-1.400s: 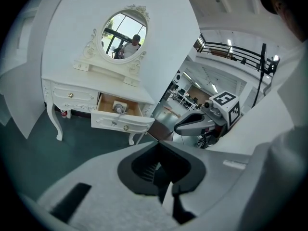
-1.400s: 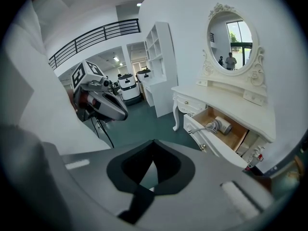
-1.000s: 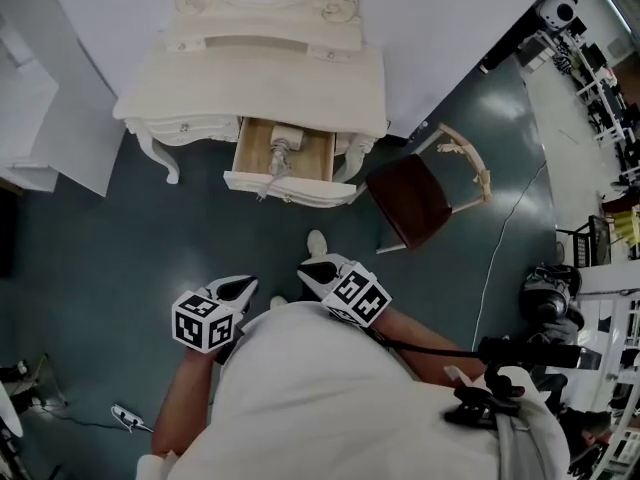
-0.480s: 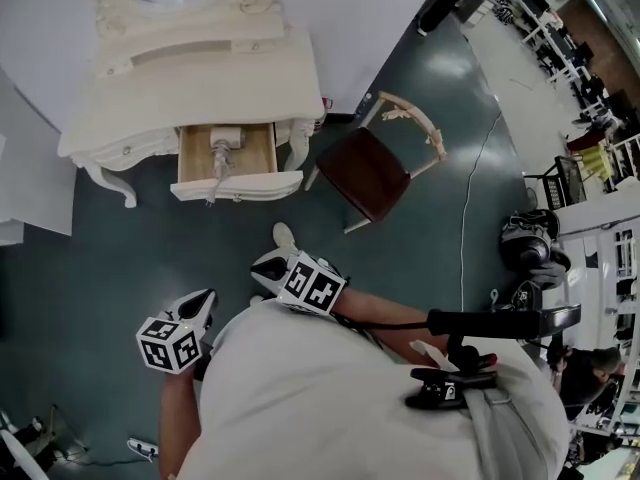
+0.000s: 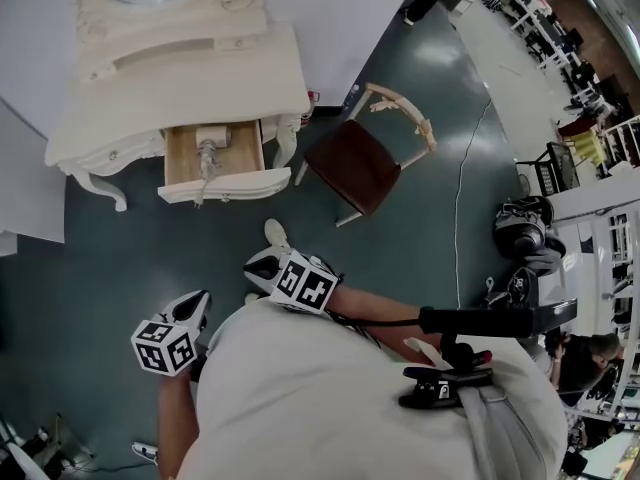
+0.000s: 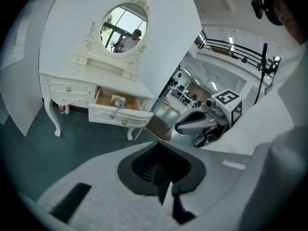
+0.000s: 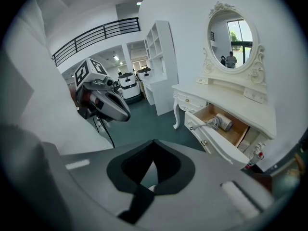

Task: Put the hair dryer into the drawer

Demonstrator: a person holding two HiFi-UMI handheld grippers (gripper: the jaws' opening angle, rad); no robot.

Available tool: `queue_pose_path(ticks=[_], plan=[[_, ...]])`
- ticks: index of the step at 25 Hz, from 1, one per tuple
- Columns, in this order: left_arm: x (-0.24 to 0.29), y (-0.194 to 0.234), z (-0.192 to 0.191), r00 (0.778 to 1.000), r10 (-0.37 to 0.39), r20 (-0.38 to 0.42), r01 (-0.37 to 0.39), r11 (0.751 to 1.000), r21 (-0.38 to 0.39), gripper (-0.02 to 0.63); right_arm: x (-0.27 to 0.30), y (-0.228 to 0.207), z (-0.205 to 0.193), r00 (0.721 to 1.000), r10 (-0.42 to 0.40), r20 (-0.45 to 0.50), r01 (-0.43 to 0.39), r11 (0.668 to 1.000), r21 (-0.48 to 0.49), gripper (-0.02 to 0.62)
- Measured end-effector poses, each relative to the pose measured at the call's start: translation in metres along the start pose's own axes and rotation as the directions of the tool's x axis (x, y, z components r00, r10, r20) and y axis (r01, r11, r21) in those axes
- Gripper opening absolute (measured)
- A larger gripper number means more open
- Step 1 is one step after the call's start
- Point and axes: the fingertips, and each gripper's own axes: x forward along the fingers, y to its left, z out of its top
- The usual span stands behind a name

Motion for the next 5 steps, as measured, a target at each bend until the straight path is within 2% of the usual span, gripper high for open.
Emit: queue_pose_path(ticks=[5], plan=[[0.0098,0.0019,0.0055,1.0,-0.003,-0.006,0.003,1.0,0.001,0.003,-0.0014,-0.0099,-0.003,1.0,0.0,-0.004,0.0,1.0,0.013,-0.002]])
